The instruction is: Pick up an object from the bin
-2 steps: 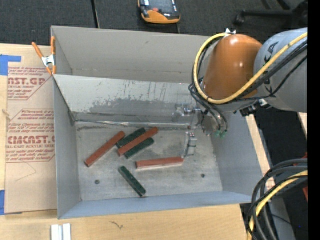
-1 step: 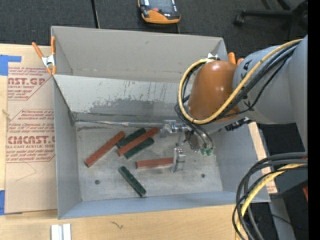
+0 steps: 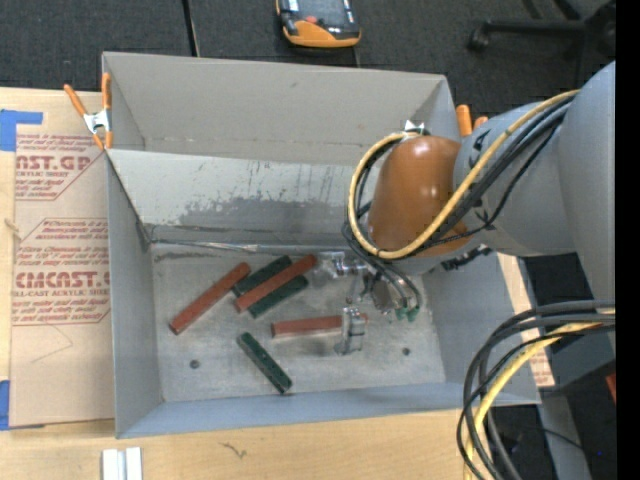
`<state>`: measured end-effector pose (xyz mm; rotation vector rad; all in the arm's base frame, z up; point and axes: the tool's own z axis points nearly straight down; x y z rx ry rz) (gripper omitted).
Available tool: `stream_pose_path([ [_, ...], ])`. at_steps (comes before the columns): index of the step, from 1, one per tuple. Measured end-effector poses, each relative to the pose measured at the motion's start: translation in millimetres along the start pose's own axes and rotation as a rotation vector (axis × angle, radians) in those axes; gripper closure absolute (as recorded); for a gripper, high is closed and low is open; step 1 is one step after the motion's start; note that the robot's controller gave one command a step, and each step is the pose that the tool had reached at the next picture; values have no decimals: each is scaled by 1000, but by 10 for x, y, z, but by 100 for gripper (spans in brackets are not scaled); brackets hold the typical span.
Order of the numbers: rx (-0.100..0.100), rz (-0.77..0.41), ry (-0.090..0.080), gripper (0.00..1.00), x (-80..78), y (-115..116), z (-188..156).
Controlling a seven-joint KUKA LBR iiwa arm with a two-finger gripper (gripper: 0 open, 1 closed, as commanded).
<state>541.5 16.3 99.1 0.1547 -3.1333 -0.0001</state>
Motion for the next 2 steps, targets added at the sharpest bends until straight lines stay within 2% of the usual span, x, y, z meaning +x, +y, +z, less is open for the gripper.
stream_pose_path([
  [1, 0, -78, -6, 0, 1, 151, -175],
  [2, -1, -76, -7, 0, 93, 166, 239],
])
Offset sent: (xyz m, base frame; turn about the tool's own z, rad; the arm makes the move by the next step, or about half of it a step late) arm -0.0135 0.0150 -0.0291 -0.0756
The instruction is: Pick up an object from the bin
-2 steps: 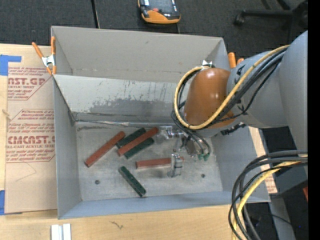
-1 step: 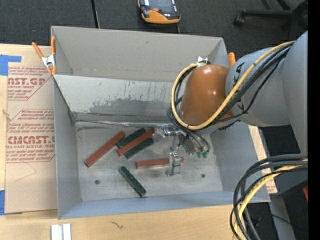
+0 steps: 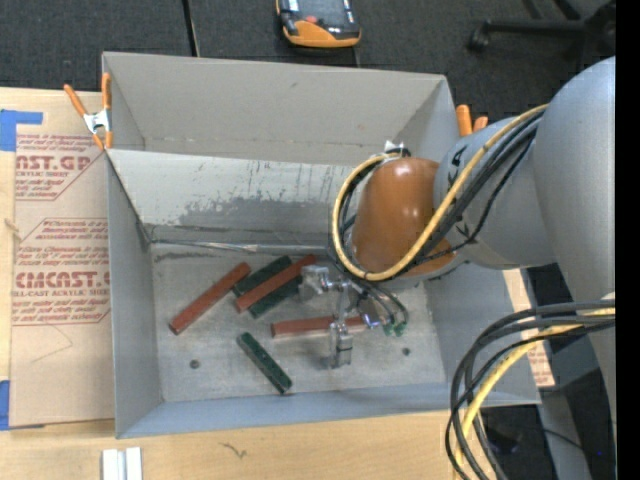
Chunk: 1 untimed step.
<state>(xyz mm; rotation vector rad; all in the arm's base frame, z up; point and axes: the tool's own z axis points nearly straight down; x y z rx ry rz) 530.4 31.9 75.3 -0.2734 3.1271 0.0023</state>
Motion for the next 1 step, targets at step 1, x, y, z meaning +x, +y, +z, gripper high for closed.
stream_pose_path([
  [1, 1, -125, -9, 100, -52, -35, 124],
])
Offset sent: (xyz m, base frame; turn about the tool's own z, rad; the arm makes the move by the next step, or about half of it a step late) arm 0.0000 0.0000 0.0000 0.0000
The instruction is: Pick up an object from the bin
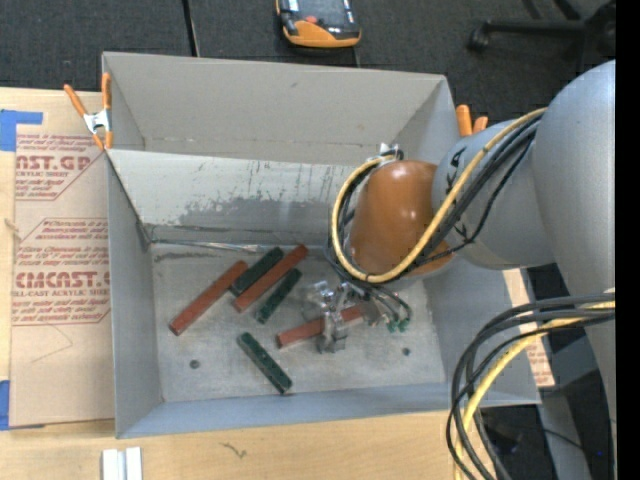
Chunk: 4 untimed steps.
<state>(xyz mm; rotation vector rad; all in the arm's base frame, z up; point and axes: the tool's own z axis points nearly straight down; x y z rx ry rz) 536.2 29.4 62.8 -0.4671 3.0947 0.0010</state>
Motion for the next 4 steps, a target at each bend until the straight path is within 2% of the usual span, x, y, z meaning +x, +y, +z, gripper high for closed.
stream_pose_path([
  [2, -1, -26, 6, 100, 10, 0, -67],
  [4, -2, -20, 16, 100, 27, 5, -370],
])
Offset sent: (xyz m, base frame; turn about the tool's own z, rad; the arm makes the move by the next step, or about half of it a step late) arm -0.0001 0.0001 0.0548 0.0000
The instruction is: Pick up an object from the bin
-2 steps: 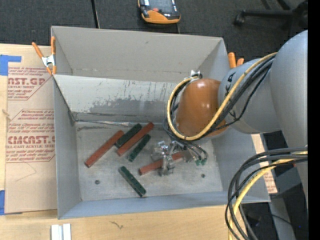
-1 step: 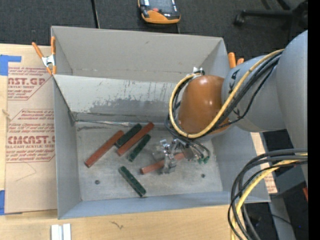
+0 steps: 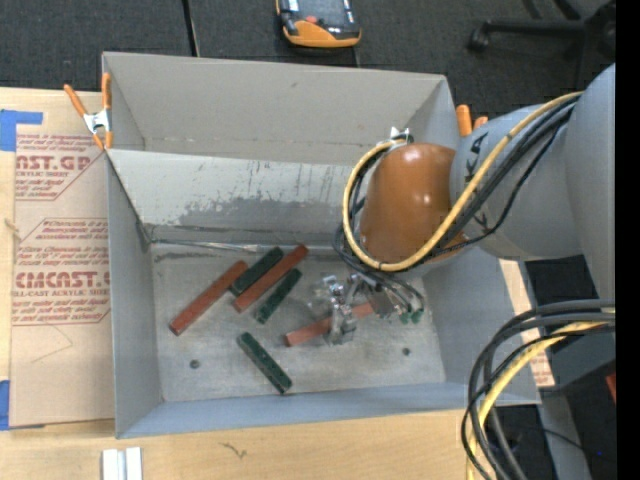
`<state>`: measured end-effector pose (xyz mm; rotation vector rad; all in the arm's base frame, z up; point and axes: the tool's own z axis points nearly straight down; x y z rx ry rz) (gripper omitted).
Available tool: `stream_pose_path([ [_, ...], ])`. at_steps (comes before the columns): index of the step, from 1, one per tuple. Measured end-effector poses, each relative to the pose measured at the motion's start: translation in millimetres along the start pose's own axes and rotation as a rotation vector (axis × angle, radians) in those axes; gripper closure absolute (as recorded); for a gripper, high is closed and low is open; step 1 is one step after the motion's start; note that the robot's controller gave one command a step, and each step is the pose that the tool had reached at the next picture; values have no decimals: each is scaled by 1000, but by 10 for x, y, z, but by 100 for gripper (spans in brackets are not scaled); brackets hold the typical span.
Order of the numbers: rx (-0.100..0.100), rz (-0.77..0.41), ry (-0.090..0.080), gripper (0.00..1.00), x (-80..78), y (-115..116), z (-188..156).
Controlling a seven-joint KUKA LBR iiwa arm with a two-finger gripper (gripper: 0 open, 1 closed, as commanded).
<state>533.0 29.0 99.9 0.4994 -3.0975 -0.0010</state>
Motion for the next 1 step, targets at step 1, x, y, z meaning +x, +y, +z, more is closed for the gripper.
stream_pose_path([
  [1, 1, 0, -3, 100, -3, 1, -194],
])
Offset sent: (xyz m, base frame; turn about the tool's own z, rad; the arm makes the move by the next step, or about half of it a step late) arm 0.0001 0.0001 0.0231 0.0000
